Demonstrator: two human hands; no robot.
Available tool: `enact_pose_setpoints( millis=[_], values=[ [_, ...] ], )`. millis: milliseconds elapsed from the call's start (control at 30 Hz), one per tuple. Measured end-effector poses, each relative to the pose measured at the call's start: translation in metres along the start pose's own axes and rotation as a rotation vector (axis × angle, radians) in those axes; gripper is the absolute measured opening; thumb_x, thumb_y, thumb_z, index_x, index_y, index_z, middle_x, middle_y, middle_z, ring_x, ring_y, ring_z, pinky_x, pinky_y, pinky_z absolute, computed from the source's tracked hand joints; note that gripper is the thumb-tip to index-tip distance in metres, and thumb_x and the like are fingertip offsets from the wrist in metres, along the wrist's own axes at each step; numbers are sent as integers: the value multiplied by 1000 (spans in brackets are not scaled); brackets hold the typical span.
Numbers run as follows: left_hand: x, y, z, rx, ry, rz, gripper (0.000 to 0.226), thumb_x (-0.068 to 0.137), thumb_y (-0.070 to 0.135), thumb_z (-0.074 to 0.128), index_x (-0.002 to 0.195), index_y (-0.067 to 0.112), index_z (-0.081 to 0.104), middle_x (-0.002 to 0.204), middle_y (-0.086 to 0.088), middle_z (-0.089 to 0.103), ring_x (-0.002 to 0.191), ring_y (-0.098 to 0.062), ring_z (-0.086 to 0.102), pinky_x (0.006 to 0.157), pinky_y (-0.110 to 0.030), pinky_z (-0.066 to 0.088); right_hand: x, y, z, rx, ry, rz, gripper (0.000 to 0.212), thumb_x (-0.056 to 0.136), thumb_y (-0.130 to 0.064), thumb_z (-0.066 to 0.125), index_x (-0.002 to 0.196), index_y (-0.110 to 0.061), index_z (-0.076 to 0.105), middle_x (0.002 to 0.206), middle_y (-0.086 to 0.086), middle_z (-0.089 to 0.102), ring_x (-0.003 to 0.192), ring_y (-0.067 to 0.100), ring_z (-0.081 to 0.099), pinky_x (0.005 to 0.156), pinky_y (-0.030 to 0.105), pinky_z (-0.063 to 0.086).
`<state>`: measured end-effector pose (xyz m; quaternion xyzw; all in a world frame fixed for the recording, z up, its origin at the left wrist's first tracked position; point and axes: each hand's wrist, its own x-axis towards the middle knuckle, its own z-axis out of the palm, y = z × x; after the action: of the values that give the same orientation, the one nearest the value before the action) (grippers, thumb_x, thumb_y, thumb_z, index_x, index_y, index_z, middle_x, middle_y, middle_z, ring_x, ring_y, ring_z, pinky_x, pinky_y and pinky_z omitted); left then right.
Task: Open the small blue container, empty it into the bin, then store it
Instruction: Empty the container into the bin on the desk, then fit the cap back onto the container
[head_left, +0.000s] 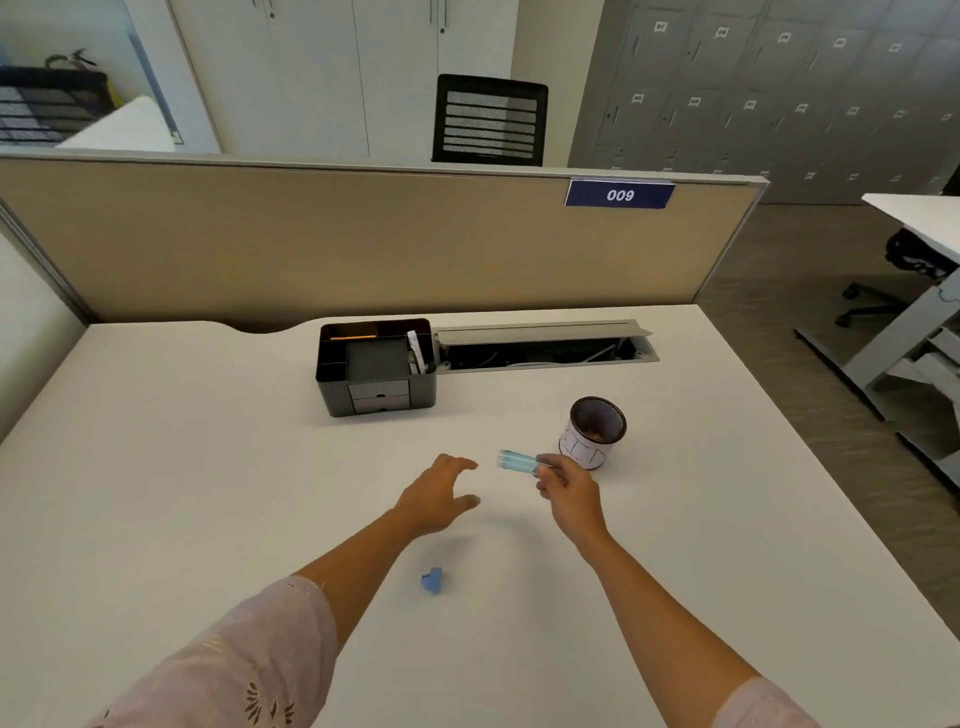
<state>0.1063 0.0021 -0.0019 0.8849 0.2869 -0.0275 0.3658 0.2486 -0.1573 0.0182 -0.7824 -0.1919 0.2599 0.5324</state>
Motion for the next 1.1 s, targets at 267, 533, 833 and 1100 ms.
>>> enact_pose_setpoints(
  millis=[267, 533, 833, 1100],
  values=[
    [-84, -41, 42, 7, -22, -178, 89, 55, 60, 84, 130, 32, 45, 129, 5, 43, 116, -18, 48, 91, -35, 48, -44, 34, 45, 29, -128, 200, 17, 93, -14, 55, 107, -17, 66, 97, 7, 68, 81, 18, 63, 78, 34, 55],
    [-97, -43, 50, -38, 37, -244, 35, 74, 23, 80, 105, 20, 64, 98, 1, 54, 94, -21, 58, 78, -28, 45, -67, 35, 65, 66, -210, 273, 14, 94, -14, 56, 103, -20, 65, 97, 6, 68, 80, 17, 64, 79, 36, 56],
    [-102, -44, 13, -931, 384, -393, 27, 83, 24, 76, 103, 15, 61, 108, -3, 69, 102, -22, 64, 78, -28, 50, -72, 22, 74, 134, -248, 242, 20, 96, -16, 54, 114, -12, 63, 102, 8, 69, 82, 20, 66, 80, 34, 56],
    [-108, -30, -3, -1016, 279, -330, 24, 88, 35, 68, 106, 21, 61, 104, 3, 73, 100, -16, 63, 78, -33, 47, -77, 7, 83, 189, -253, 162, 20, 96, -10, 53, 112, -10, 64, 104, 13, 68, 82, 21, 65, 83, 34, 58]
  ],
)
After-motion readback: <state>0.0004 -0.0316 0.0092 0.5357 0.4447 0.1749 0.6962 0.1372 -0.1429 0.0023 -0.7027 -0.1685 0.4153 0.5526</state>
